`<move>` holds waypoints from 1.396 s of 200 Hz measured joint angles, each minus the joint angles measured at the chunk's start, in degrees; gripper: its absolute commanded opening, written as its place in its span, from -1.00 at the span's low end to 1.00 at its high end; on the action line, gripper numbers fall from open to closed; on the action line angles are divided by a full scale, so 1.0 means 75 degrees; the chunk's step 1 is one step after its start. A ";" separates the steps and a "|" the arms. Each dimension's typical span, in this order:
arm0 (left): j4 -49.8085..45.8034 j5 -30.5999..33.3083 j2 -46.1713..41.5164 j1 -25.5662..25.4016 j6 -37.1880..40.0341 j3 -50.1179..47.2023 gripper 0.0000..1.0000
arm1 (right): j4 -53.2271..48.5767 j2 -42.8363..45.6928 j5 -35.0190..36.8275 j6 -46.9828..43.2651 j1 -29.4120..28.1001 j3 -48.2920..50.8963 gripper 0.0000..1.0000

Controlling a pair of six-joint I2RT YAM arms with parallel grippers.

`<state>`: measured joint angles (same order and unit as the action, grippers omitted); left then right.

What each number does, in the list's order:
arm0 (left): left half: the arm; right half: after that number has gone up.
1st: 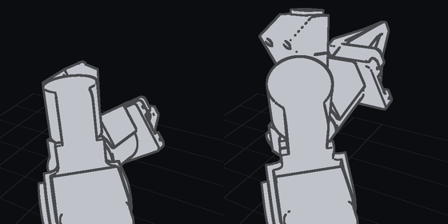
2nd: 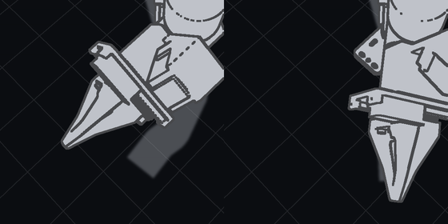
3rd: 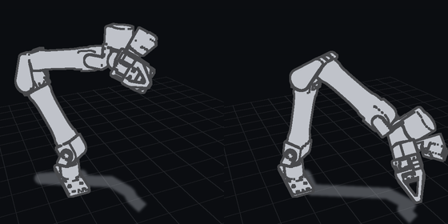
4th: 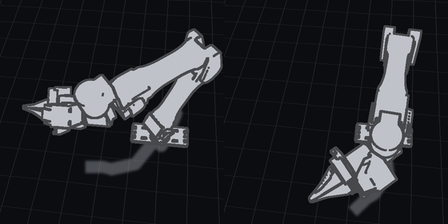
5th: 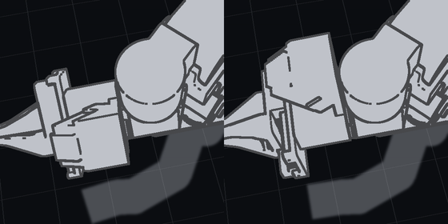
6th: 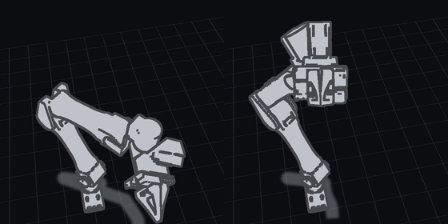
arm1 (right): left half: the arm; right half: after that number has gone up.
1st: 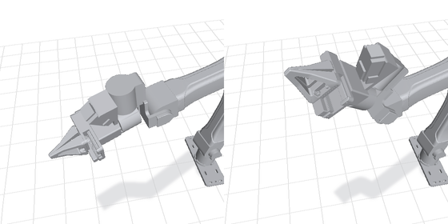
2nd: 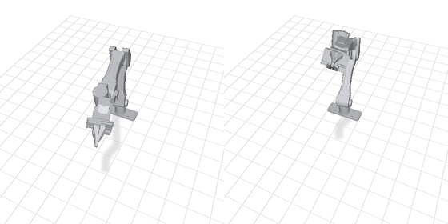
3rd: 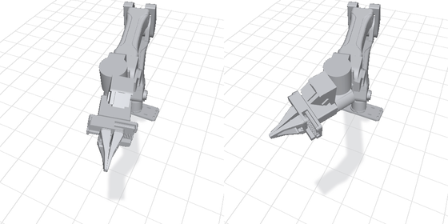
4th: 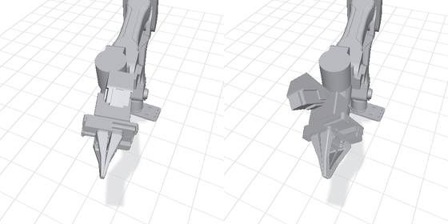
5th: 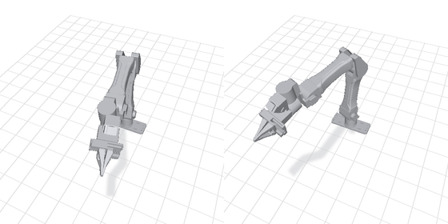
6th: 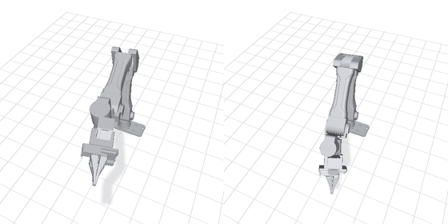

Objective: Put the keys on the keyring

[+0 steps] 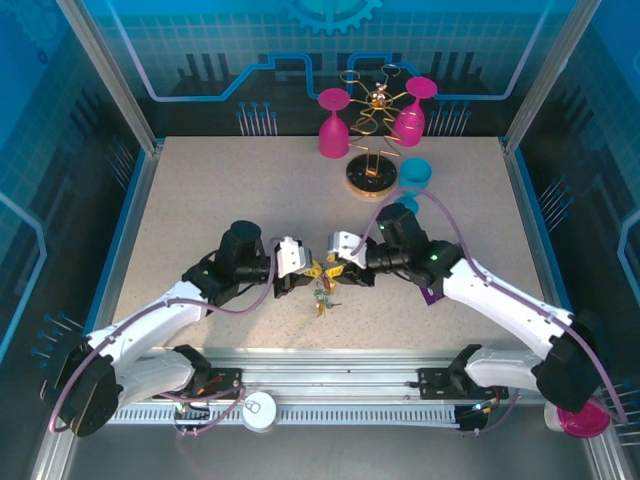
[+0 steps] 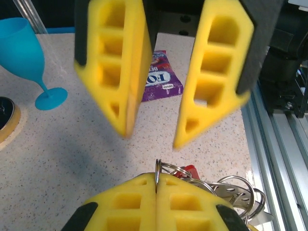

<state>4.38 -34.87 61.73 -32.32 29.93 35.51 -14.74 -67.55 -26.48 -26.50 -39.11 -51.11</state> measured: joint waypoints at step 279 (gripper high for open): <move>0.2460 0.0017 -0.0154 -0.0015 -0.1332 -0.1000 -1.00 | 0.2343 -0.0140 -0.0262 0.2401 -0.0236 0.1568 -1.00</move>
<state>22.83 -34.74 60.58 -32.42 19.94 28.01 2.83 -68.60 -28.45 -8.49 -40.88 -39.35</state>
